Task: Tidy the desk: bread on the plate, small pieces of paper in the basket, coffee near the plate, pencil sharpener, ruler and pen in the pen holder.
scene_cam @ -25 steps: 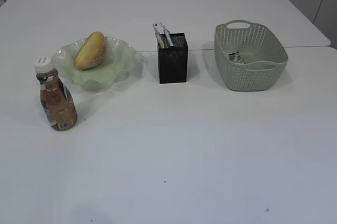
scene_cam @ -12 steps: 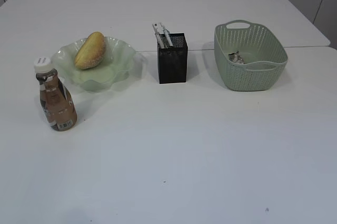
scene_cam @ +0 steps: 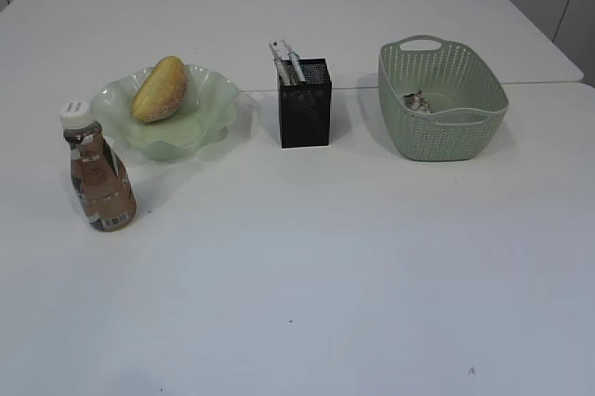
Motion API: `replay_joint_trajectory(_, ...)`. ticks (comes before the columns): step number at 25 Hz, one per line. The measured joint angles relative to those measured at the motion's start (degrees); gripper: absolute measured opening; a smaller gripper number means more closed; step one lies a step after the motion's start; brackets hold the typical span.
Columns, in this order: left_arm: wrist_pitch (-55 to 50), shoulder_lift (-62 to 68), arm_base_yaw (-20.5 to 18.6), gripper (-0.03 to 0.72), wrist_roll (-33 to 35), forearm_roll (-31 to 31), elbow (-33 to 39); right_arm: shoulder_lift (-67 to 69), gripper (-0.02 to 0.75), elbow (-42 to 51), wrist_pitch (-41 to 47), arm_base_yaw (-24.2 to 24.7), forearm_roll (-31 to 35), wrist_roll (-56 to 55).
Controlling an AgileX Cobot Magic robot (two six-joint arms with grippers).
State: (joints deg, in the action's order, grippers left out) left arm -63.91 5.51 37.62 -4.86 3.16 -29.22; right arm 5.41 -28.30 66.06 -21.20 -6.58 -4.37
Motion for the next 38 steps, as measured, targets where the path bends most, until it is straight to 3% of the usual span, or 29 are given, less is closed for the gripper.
replay_joint_trajectory(13,0.0,0.0,-1.3,0.337,0.0,0.0,0.0,0.0,0.352,0.0,-0.1,0.1,0.1,0.0)
replay_joint_trajectory(16,0.0,0.0,-6.2,0.337,0.0,0.0,0.0,0.0,0.352,0.0,-0.1,2.3,0.1,0.0)
replay_joint_trajectory(28,0.0,-1.0,-33.0,0.337,0.0,0.1,0.0,0.0,0.352,0.0,-0.2,14.8,0.1,0.0)
replay_joint_trajectory(33,0.0,-4.7,-38.0,0.337,0.0,0.1,0.0,-3.2,0.352,0.0,-0.3,17.2,0.1,0.0)
replay_joint_trajectory(38,0.0,-5.2,-39.4,0.337,0.0,0.1,0.0,-6.3,0.352,0.1,-0.3,18.8,0.1,0.0)
